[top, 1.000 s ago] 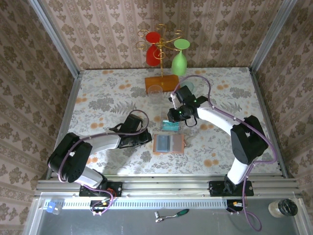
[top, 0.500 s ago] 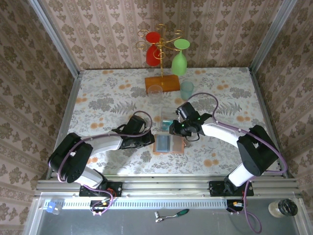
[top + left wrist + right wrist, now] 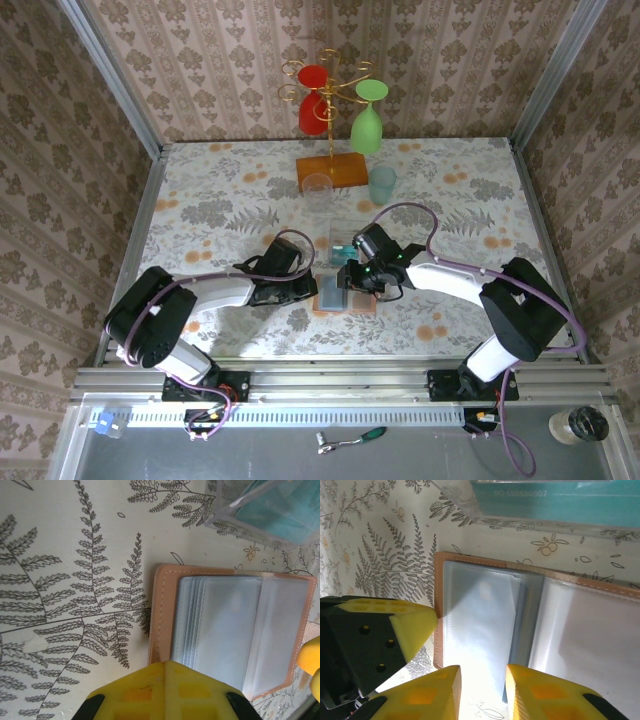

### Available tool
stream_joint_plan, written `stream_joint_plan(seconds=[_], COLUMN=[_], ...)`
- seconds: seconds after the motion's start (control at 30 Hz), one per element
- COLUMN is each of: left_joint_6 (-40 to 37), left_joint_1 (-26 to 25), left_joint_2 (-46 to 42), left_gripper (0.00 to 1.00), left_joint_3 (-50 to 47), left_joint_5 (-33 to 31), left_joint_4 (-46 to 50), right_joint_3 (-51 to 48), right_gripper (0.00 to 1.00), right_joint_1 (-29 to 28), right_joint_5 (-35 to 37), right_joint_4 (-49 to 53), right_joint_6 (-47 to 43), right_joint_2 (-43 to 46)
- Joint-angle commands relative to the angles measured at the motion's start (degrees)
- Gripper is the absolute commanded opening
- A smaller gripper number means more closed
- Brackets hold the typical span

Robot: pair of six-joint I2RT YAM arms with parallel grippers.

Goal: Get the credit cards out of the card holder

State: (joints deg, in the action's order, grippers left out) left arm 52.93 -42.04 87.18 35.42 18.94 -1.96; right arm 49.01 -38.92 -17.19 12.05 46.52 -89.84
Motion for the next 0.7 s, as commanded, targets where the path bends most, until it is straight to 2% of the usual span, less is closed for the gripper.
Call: stream_joint_plan(seconds=[0.0, 0.4, 0.67], left_joint_6=[-0.31, 0.75, 0.35], left_joint_1=[-0.40, -0.39, -0.40], left_joint_2=[-0.07, 1.11, 1.28], left_gripper=[0.03, 0.03, 0.03], left_joint_3=[1.11, -0.44, 0.33], left_joint_5=[-1.27, -0.83, -0.66], left_joint_4=[1.94, 0.17, 0.89], right_joint_3=[-0.18, 0.75, 1.17], right_gripper=[0.31, 0.40, 0.41], right_joint_1=[-0.45, -1.42, -1.94], right_joint_5=[-0.93, -2.91, -3.38], right_joint_4=[-1.20, -2.74, -3.55], right_joint_6=[0.68, 1.18, 1.46], right_joint_2=[-0.29, -2.60, -4.08])
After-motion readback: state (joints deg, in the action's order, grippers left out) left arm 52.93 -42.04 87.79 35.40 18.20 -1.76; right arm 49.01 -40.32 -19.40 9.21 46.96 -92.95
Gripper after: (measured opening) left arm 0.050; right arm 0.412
